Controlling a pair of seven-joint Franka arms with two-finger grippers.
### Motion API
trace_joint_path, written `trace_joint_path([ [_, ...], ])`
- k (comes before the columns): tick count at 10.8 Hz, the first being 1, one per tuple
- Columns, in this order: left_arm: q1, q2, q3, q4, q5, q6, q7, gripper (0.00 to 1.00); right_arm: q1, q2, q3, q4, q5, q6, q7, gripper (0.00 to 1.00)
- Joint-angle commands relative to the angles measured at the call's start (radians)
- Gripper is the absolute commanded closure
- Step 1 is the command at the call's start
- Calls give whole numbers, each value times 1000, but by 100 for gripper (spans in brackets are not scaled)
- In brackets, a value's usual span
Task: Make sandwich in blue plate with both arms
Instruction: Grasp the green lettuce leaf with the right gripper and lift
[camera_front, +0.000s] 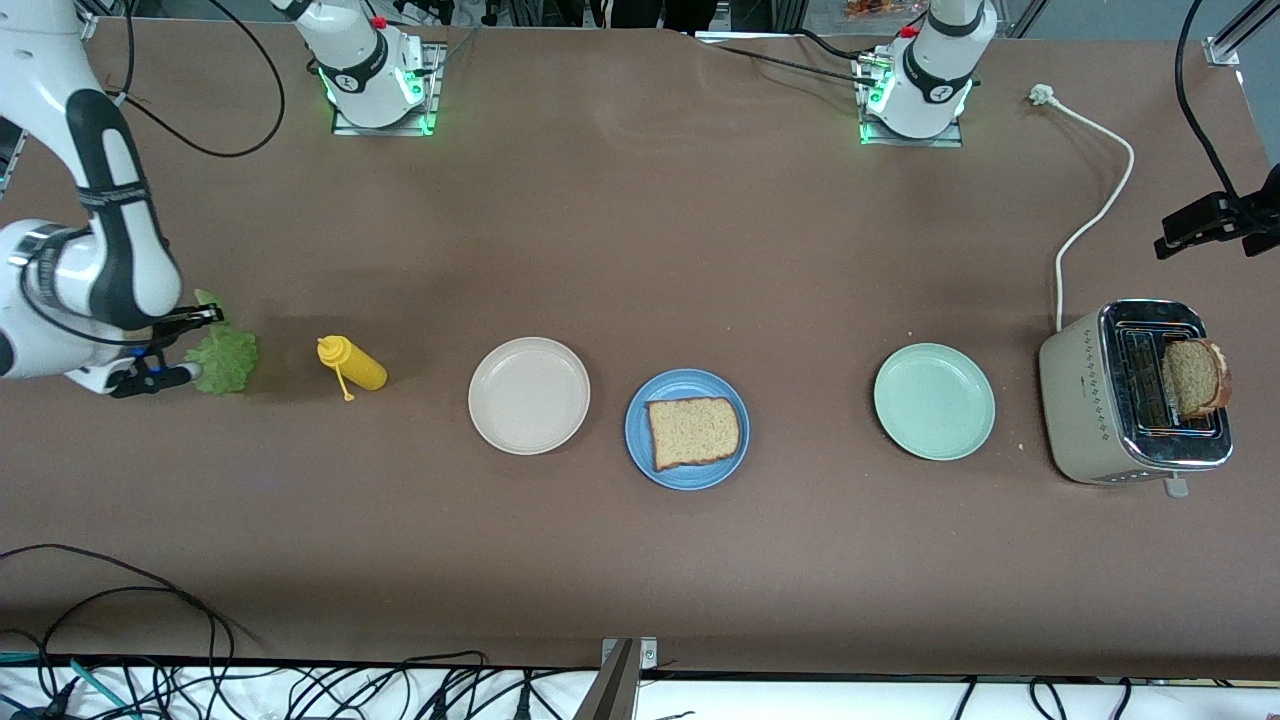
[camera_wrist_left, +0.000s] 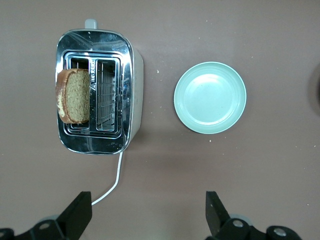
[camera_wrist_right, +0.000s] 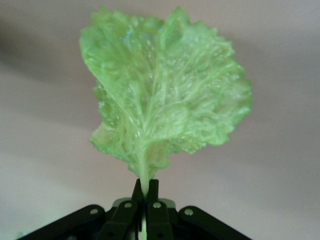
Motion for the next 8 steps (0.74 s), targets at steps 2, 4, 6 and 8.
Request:
trace_joint_path([
  [2,17,11,-17,26,-2,-32,-7,0,-1,-10,103,362,16,-351,3,100],
  [4,16,11,-17,28,-3,-34,-5,0,-1,-13,206,487,14,-402,22,100],
  [6,17,13,-14,28,-3,-34,-4,0,-4,-19,327,535,16,-409,85,100],
  [8,17,13,-14,28,-3,-34,-4,0,-3,-34,411,565,75,-399,165,100],
])
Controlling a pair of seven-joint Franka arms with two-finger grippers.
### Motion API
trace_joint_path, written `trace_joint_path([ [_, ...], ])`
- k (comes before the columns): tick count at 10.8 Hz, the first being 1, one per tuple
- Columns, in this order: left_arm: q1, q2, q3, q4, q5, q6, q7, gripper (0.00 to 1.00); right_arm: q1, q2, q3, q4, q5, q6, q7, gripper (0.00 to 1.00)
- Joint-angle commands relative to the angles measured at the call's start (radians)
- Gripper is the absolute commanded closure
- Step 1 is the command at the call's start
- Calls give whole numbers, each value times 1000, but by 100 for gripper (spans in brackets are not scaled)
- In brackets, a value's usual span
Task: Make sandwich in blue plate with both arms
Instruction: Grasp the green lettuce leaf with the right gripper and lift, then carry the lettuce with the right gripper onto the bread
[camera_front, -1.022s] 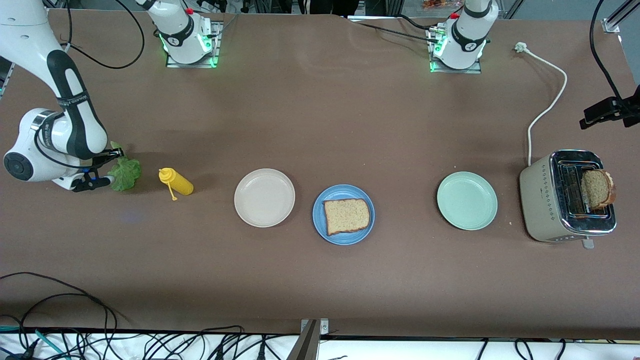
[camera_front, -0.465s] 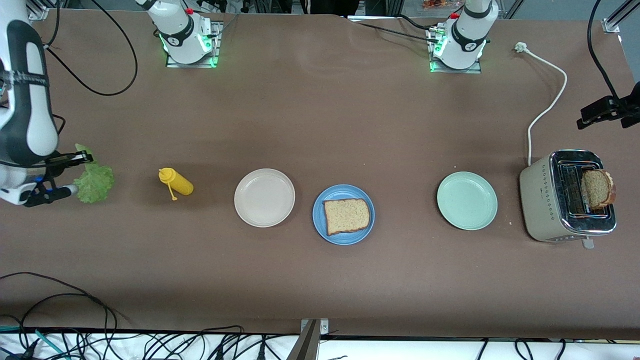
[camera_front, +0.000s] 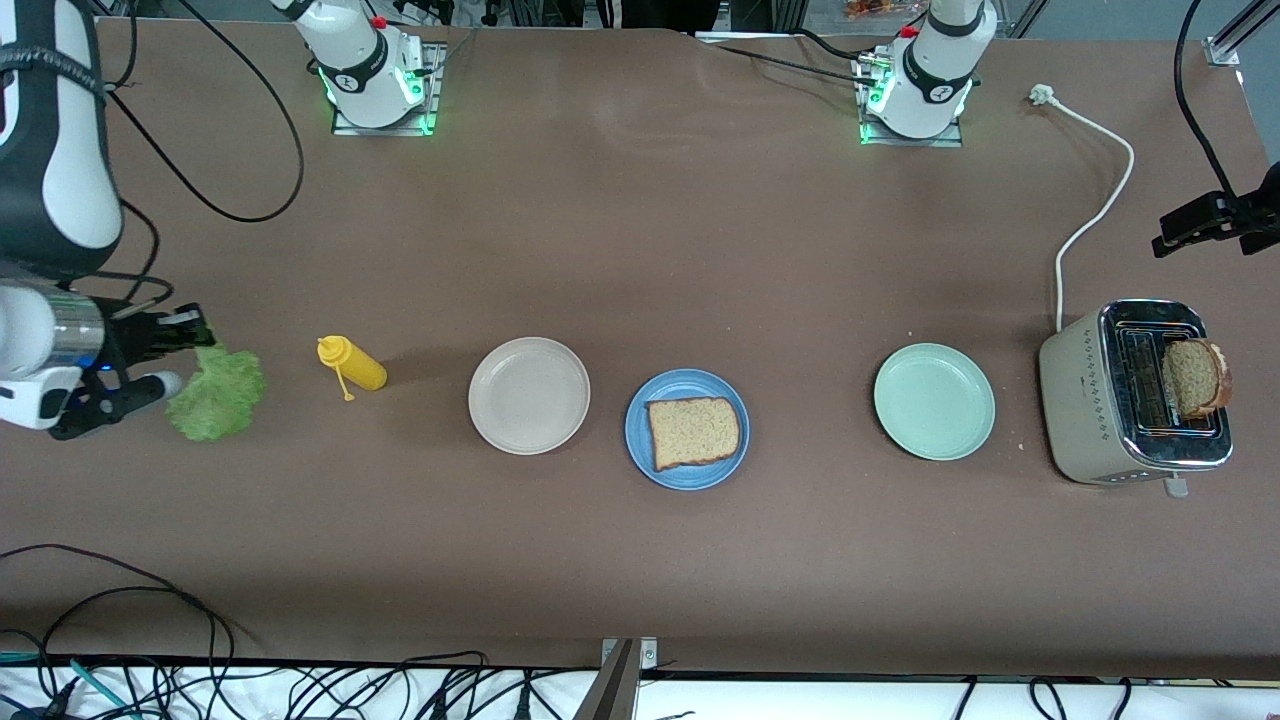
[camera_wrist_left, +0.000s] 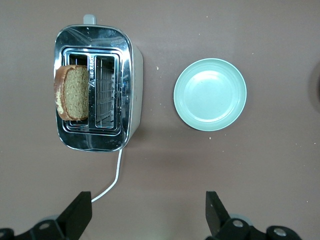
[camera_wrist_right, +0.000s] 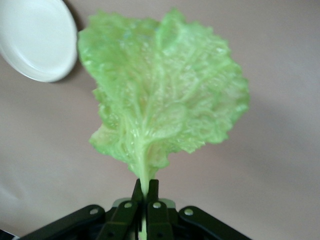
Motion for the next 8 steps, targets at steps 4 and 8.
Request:
trace_joint_path([
  [4,16,10,-10,25,-3,-21,-4,0,70,22,264,85,71,156,284,100],
  [8,17,10,-10,25,-3,-21,-4,0,329,112,255,85,-16,445,354,100],
])
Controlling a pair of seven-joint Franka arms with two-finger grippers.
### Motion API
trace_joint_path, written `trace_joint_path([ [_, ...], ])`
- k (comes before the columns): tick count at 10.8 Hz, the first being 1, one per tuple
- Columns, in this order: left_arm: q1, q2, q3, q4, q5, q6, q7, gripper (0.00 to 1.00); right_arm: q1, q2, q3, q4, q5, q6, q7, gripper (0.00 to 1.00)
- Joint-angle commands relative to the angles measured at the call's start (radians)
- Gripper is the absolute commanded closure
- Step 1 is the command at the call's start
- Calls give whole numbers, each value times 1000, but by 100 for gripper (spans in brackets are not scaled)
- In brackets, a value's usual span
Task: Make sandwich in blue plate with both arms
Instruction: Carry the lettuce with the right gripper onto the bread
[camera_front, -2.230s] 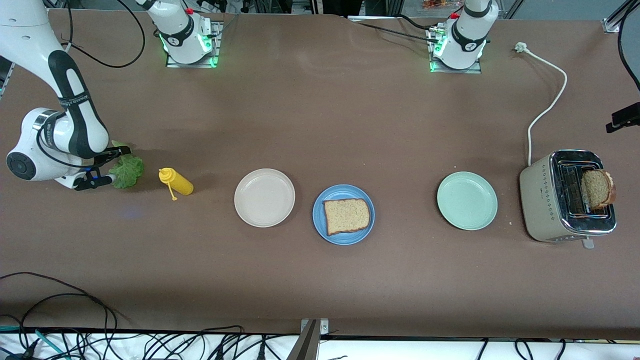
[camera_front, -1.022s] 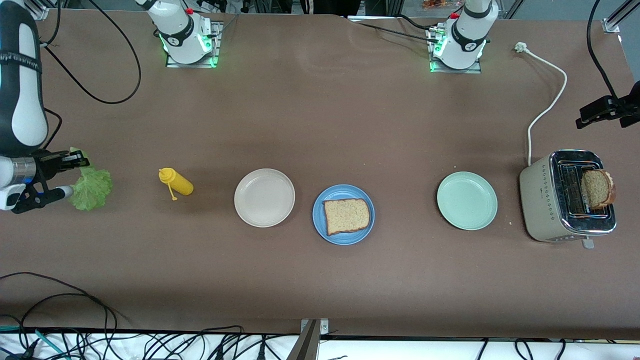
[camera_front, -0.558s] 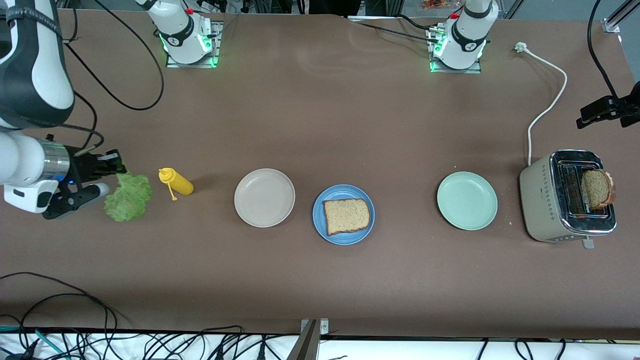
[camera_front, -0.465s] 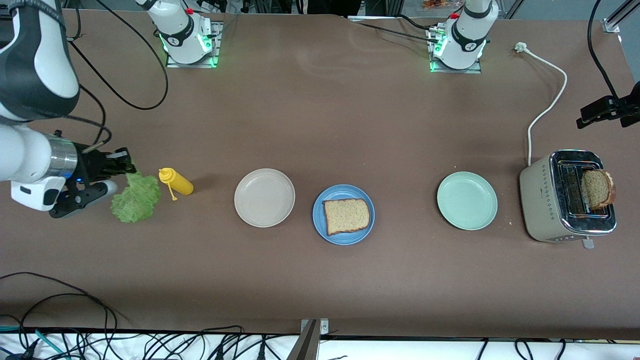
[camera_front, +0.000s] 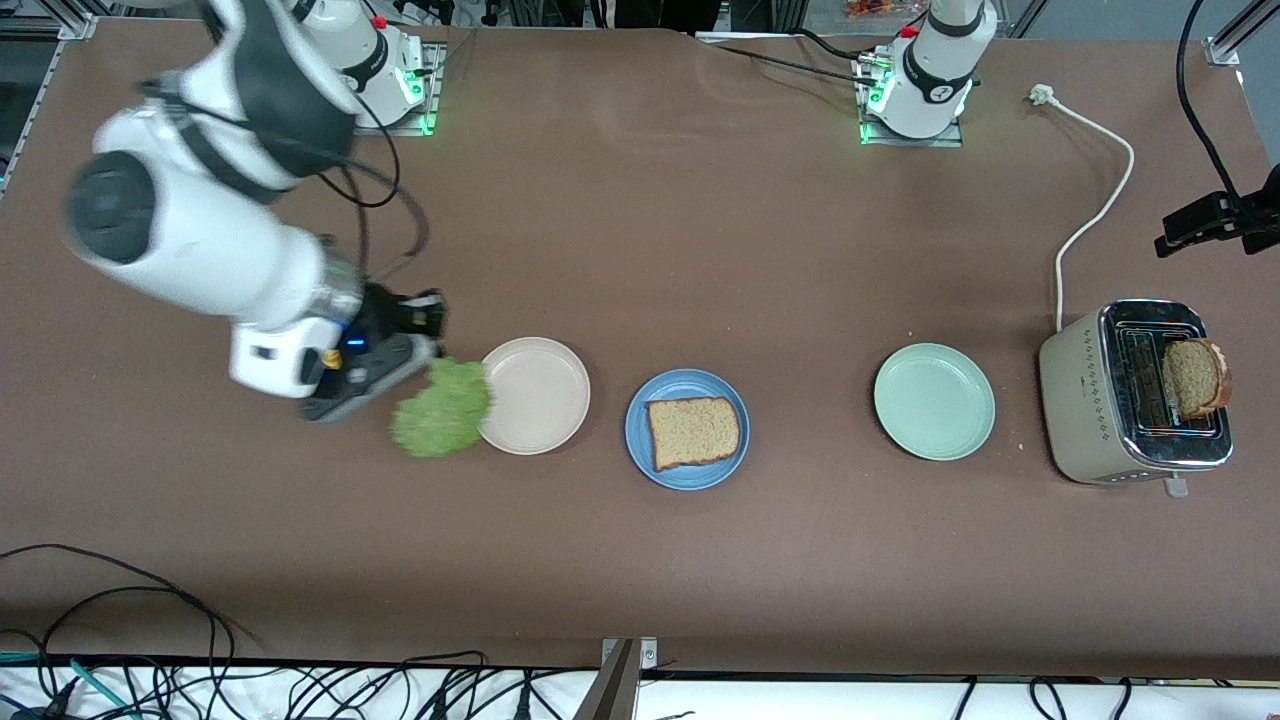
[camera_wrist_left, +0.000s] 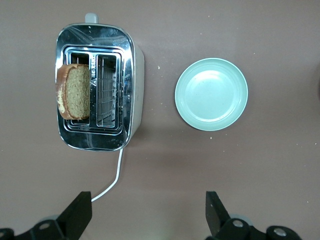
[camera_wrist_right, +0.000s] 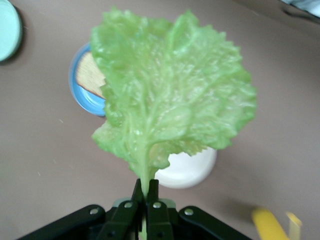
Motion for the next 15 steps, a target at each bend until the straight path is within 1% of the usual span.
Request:
trace_joint_path([
  [1,10,9,-8,25,-3,-20,-4,0,165,99,-8,22,-105,210,34,100],
  [3,10,9,-7,25,-3,-20,-4,0,239,174,-9,22,-180,344,34,100],
  [5,10,10,-7,25,-3,-23,-2,0,309,246,-11,23,-322,436,34,100],
  [6,10,10,-7,25,-3,-23,-2,0,337,280,-16,22,-369,458,34,100],
  [7,10,10,-7,25,-3,-23,-2,0,358,304,-19,22,-389,491,34,100],
  [9,10,10,-7,25,-3,-23,-2,0,407,363,-45,22,-415,567,33,100],
  [10,10,10,-7,25,-3,-23,-2,0,429,390,-65,22,-420,609,33,100],
  [11,10,10,-7,25,-3,-23,-2,0,447,407,-101,22,-421,642,25,100],
  [13,10,10,-7,25,-3,-23,-2,0,463,442,-138,20,-426,688,19,100],
  [15,10,10,-5,25,-3,-23,-2,0,463,475,-146,22,-484,734,19,100],
])
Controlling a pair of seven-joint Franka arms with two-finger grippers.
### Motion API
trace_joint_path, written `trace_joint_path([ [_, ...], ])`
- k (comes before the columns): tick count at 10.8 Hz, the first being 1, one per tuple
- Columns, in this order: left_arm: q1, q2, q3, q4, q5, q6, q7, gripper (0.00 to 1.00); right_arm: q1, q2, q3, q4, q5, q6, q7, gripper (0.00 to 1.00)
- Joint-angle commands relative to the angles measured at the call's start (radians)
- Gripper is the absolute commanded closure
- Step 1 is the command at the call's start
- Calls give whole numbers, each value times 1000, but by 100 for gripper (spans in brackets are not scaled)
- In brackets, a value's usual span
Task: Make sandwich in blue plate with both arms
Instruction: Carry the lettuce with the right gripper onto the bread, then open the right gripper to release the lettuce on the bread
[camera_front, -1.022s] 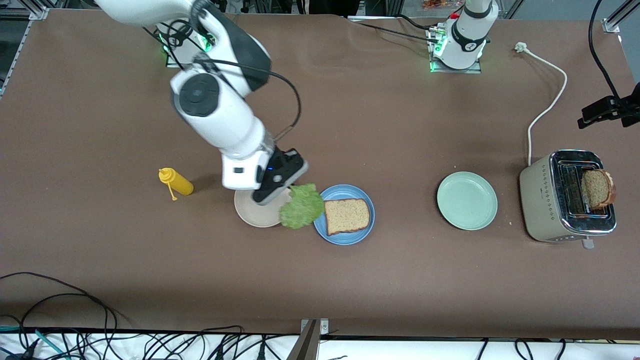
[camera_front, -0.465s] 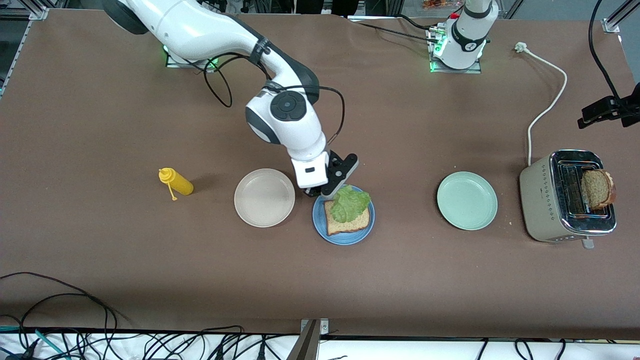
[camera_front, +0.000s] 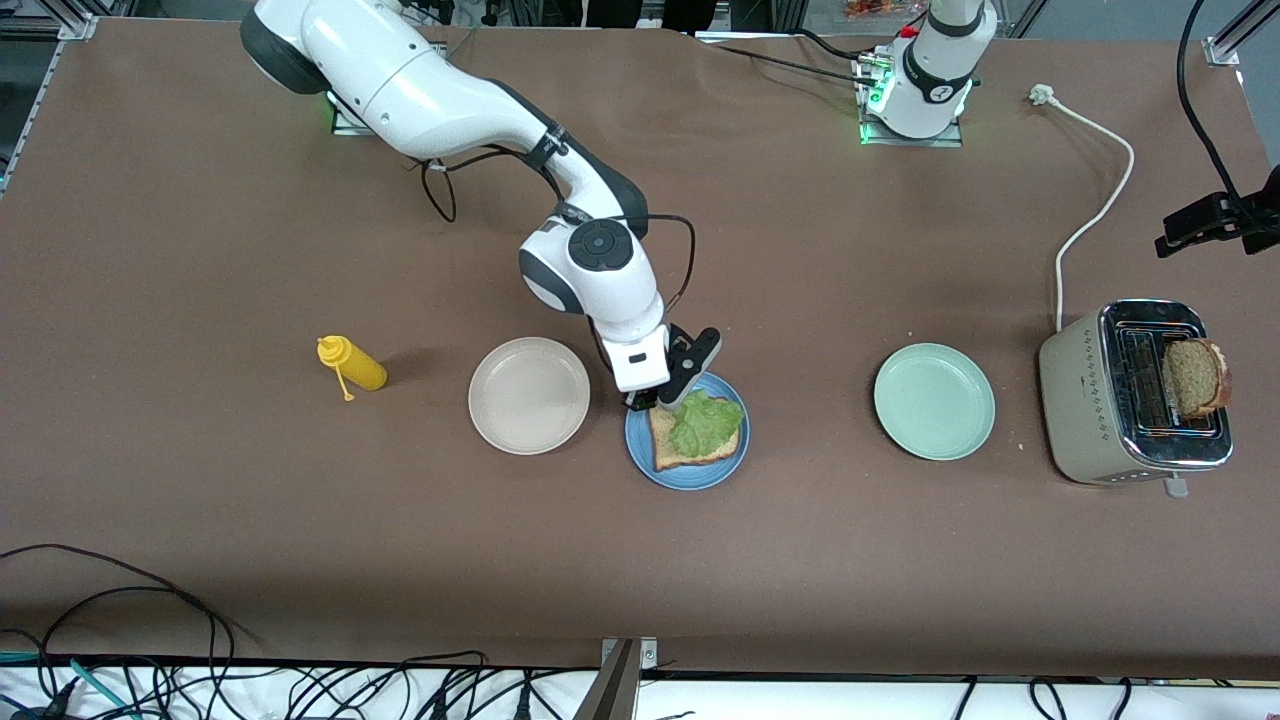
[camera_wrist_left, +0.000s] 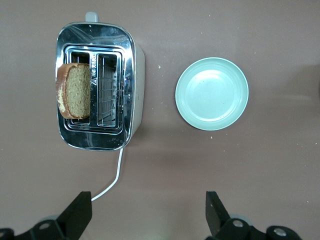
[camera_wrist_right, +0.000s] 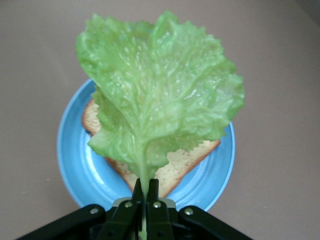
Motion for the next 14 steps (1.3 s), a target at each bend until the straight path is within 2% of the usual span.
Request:
trace_joint_path([
  [1,7,8,-5,23,-3,-21,-2,0,10,52,-12,26,-63,61,-6,100],
  [5,7,8,-5,23,-3,-21,-2,0,19,72,-13,27,-65,69,0,100],
  [6,9,8,-5,23,-3,-21,-2,0,27,72,-21,29,-62,67,6,83],
  [7,9,8,-5,23,-3,-21,-2,0,27,72,-21,29,-62,67,6,40],
  [8,10,8,-5,23,-3,-21,-2,0,31,72,-21,29,-60,67,7,30],
  [11,13,8,-6,23,-3,-21,-1,0,30,64,-21,30,-57,58,3,26],
  [12,13,8,-5,23,-3,-21,-1,0,19,49,-21,30,-51,44,0,11],
  [13,13,8,-5,23,-3,-21,-1,0,-5,24,-13,30,-45,8,-3,3],
  [14,13,8,-6,23,-3,-21,-1,0,-27,-6,0,27,-45,-52,-6,0],
])
